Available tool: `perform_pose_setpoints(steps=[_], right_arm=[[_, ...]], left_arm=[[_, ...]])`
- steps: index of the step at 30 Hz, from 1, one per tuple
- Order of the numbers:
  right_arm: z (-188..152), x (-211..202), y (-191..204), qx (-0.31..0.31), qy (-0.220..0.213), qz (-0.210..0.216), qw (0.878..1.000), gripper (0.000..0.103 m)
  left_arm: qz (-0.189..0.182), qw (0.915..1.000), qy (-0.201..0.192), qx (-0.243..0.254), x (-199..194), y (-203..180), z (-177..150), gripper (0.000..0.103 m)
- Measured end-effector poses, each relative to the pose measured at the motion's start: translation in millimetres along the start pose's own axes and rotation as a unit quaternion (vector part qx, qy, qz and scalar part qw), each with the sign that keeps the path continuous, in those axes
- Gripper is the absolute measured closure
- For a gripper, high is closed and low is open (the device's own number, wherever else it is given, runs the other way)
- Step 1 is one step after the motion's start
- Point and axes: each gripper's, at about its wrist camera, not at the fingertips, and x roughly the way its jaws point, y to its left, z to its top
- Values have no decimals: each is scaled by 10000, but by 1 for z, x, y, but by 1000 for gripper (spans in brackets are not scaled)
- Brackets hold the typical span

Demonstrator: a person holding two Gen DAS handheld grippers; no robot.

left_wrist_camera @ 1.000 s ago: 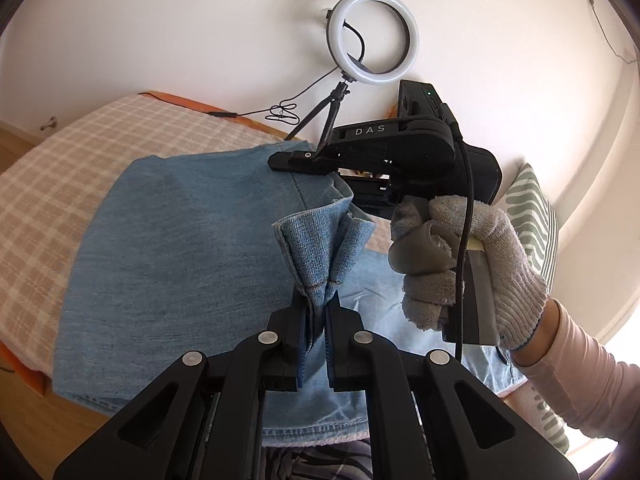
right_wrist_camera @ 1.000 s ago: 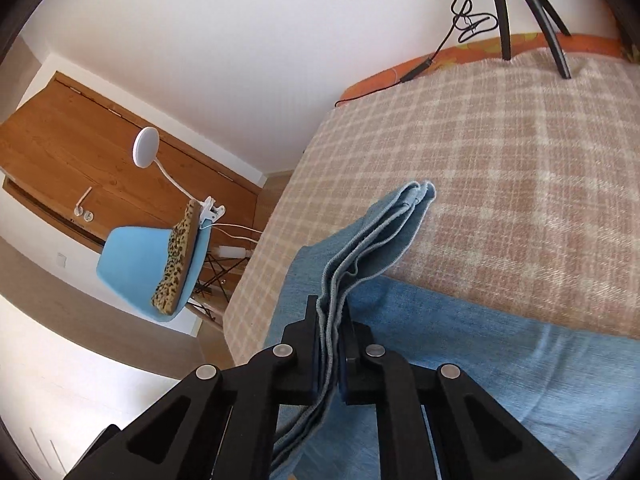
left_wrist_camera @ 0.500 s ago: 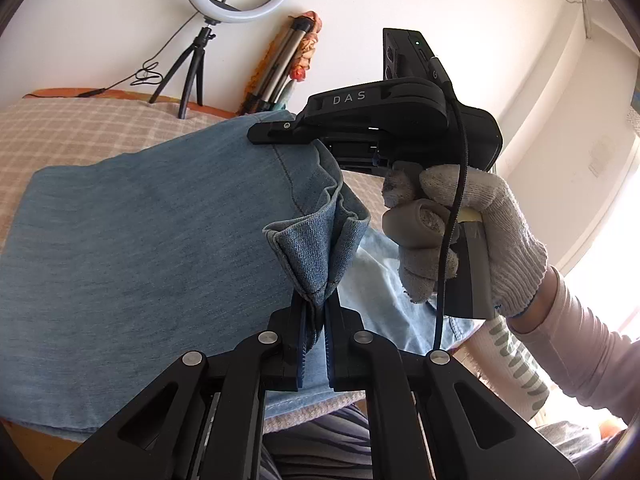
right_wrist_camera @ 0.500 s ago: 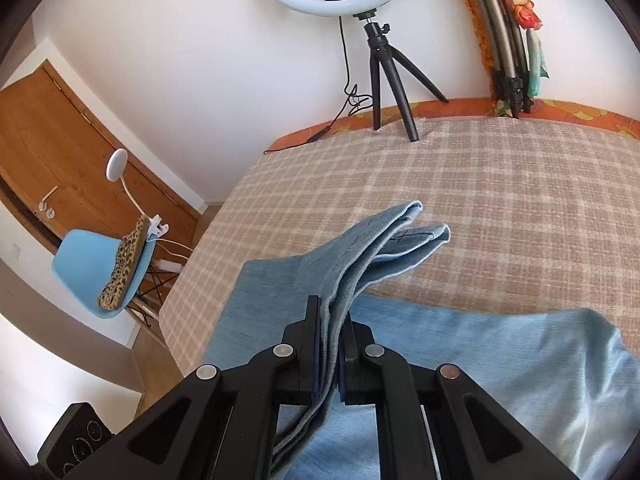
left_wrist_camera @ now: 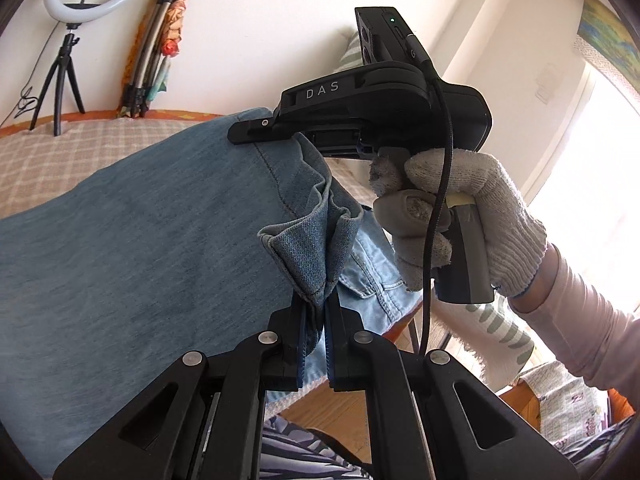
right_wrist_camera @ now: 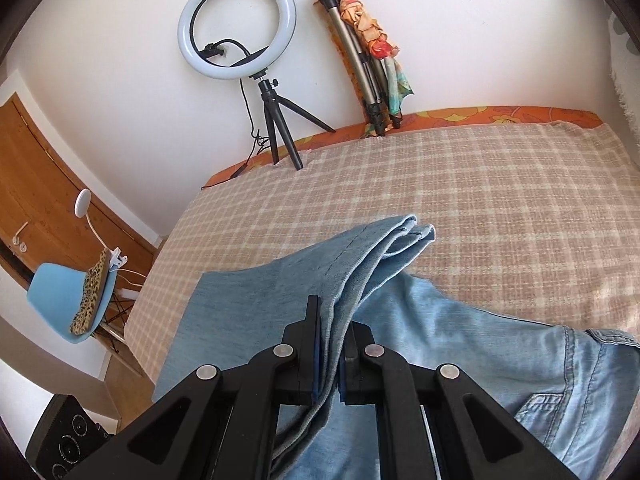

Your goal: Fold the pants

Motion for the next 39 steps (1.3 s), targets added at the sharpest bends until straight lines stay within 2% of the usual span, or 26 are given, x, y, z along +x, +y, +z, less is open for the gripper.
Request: perform_pose_setpoints(steps=[8,15,19,22,29,32,33,36,39], right_arm=[[-13,-50,-74,513,-179,-481,9974,99],[-25,-71,-124,862,-235,-782,9929,99],[-31,-71,-148,1086,-202,-787,9908,99],[-37,-63,-158,1025,-120,-915,9904,99],[-50,-49,-181,1188,-2,-667,9907,98],[-46,-52,-191,1324,14,-451,9902,76],[-44,-53,-195,1405,-2,-329,9895,62],[-36,-55,-206,1633,-143,-181,9863,62],[-29,-47,-213,1789,-107,-203,9836,62]], left_arm=[[-471,9968,323,552,51,-50,9,97],[-803,9932,669,518,99,-63,15,97],[-852,9917,781,562,117,-70,17,97],[-844,9909,902,528,129,-70,14,97],[-882,9879,1233,330,159,-59,11,97],[-1024,9841,1402,375,163,-62,6,94],[-1066,9824,1468,434,165,-65,4,89],[-1112,9782,1654,590,161,-76,-5,88],[-1108,9791,1630,501,152,-76,-3,86]])
